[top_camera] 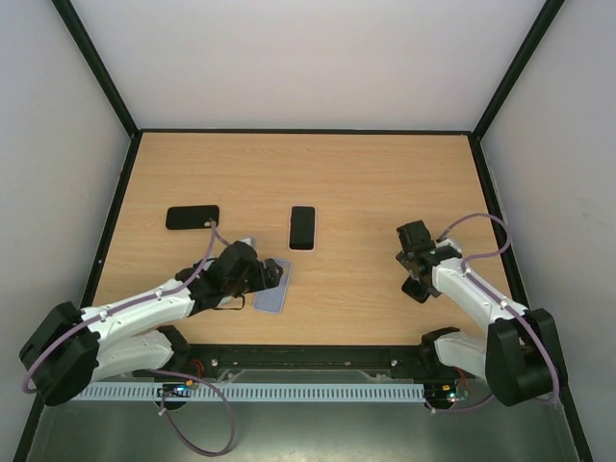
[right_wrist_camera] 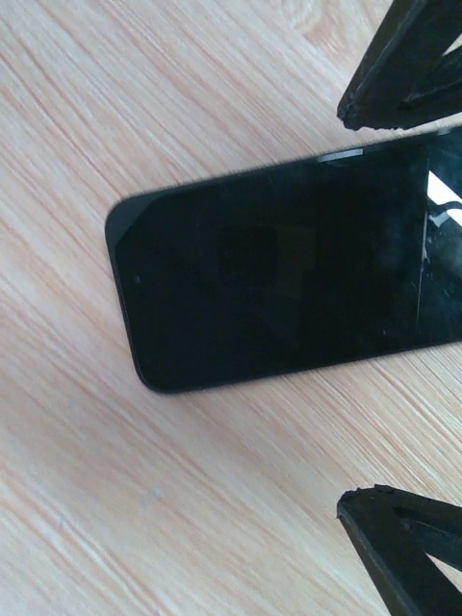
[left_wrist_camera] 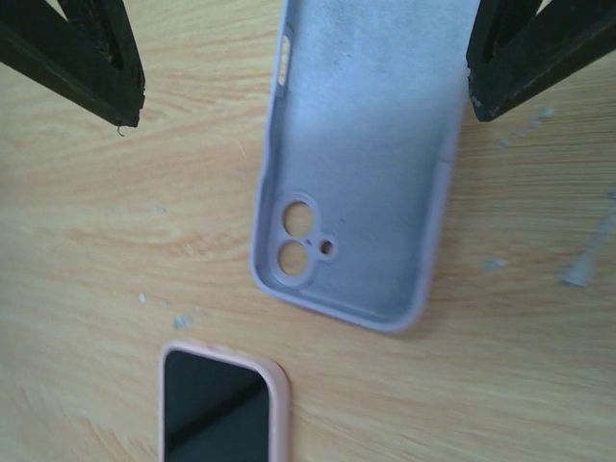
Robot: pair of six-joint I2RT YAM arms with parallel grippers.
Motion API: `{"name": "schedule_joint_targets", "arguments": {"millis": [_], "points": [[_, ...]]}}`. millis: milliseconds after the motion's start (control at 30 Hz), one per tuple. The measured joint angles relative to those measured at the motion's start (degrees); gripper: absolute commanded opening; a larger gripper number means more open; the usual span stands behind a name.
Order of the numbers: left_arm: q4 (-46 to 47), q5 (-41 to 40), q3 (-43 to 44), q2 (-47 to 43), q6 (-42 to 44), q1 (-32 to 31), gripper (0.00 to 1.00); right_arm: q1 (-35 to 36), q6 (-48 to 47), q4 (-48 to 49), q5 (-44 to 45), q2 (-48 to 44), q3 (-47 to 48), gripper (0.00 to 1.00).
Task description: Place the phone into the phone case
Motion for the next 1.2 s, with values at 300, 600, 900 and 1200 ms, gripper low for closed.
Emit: {"name": "schedule_joint_targets", "arguments": {"millis": [300,600,900,1200], "points": [[-3.15,-1.62,-2.29,-4.57,1.88,5.95,0.97,-5.16,-4.09,2.95,-0.02,5.81,-1.18,0.98],[-2.78,-1.20,-4.92,-3.50,3.48,7.39,0.97,-5.40,-9.27,9.03,-3.04,10.21,-2.10,0.99],[0.46,0.35,-6.08,-0.90,4.07,7.43,0.96,-5.42,-15.17,13.66,-6.75,9.81,-2.54,0.90],[5.44,4.39,-7.65,-0.68,3.67,7.43,0.95,-5.40,-17.40,16.33,-10.10,9.77,-2.54,0.81]]}}
